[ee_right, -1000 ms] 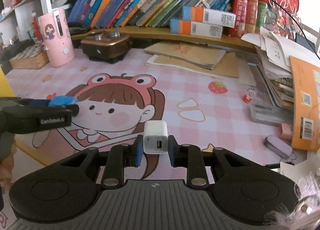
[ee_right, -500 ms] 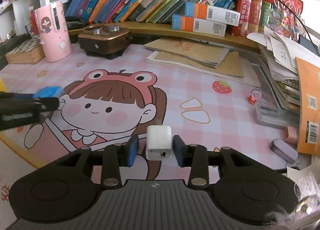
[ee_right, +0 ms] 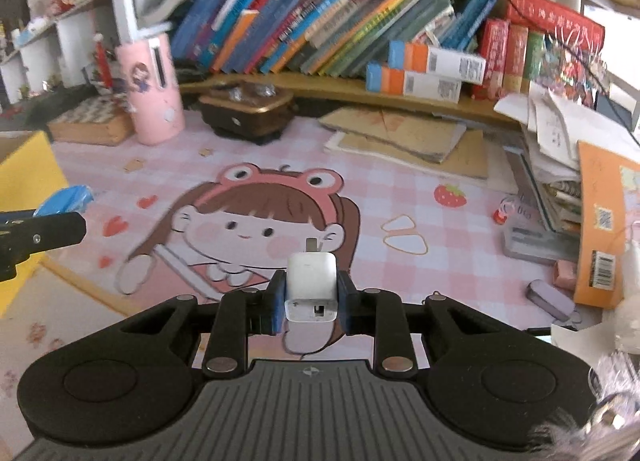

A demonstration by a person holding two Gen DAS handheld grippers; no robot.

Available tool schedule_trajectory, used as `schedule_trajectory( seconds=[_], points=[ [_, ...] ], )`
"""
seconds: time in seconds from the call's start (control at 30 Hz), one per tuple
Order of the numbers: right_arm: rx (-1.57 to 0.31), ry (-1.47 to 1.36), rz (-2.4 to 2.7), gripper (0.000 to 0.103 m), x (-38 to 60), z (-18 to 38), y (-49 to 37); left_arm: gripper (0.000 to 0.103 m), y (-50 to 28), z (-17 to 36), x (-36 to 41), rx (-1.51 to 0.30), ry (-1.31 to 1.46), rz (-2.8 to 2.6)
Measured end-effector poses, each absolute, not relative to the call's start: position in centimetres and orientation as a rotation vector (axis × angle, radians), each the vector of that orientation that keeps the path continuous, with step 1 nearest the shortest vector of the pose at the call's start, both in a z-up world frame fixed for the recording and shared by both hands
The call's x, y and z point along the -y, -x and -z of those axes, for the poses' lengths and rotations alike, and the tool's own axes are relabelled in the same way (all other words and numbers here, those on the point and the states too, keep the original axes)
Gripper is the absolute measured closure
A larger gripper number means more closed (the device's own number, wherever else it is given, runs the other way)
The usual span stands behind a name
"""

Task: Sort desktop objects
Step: 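Carry the blue block with the left gripper while the right gripper carries the white plug to the yellow box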

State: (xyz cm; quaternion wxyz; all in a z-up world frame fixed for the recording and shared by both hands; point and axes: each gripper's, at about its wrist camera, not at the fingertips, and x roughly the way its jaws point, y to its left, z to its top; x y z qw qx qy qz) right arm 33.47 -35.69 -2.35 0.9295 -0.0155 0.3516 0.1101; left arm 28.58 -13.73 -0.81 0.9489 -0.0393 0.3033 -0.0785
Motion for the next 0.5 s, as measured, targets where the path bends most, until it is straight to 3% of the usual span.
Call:
schedule_trajectory(
  seconds=[0.5],
  points=[
    [-0.653, -0.020, -0.369, 0.080, 31.6, -5.1, -23.5, 0.068, -19.5, -5.0, 8.4, -0.529, 0.173, 0.254]
  ],
)
